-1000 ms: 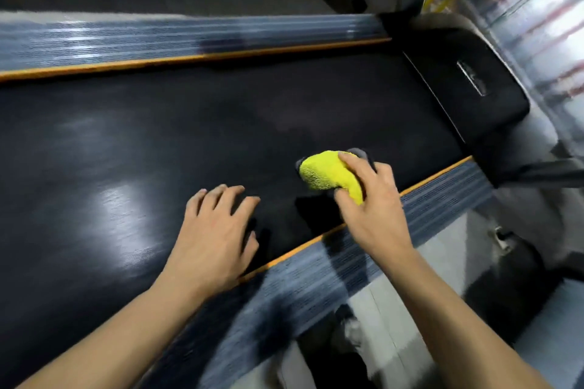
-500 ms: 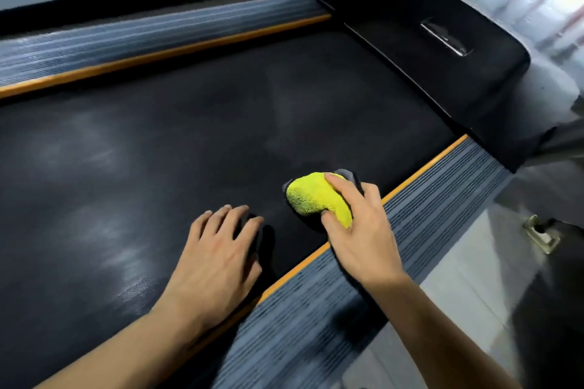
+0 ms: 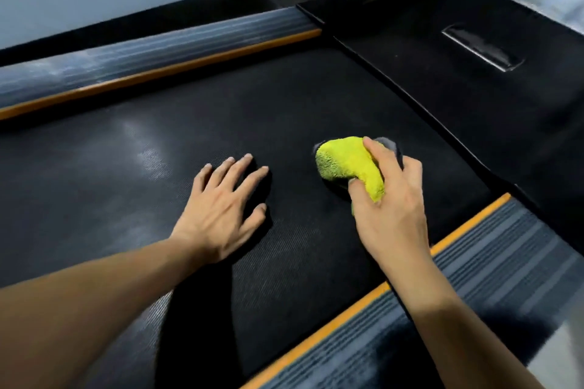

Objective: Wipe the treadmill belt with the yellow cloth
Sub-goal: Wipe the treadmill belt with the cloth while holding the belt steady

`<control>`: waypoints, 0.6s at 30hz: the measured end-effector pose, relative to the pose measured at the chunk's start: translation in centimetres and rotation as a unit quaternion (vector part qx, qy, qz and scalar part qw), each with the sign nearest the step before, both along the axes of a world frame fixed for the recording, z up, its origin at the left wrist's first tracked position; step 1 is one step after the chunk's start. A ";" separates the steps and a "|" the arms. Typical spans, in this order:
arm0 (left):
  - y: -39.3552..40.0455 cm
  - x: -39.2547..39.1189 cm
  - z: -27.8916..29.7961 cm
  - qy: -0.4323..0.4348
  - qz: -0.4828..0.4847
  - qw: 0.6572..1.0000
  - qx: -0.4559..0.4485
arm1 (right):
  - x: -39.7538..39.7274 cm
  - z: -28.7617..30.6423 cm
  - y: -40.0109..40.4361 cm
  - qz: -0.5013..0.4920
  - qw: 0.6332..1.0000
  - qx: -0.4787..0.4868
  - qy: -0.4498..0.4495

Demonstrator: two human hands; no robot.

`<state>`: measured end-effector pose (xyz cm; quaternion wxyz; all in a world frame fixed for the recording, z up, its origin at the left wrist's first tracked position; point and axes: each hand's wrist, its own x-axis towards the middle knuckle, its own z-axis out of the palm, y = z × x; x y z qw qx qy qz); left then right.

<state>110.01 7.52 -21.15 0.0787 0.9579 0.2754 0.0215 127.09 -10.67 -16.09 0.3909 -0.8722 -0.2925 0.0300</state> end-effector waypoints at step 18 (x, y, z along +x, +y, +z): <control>2.8 5.7 -1.8 0.022 0.015 1.000 -0.015 | 6.8 -3.1 9.2 0.027 0.976 -0.188 -0.107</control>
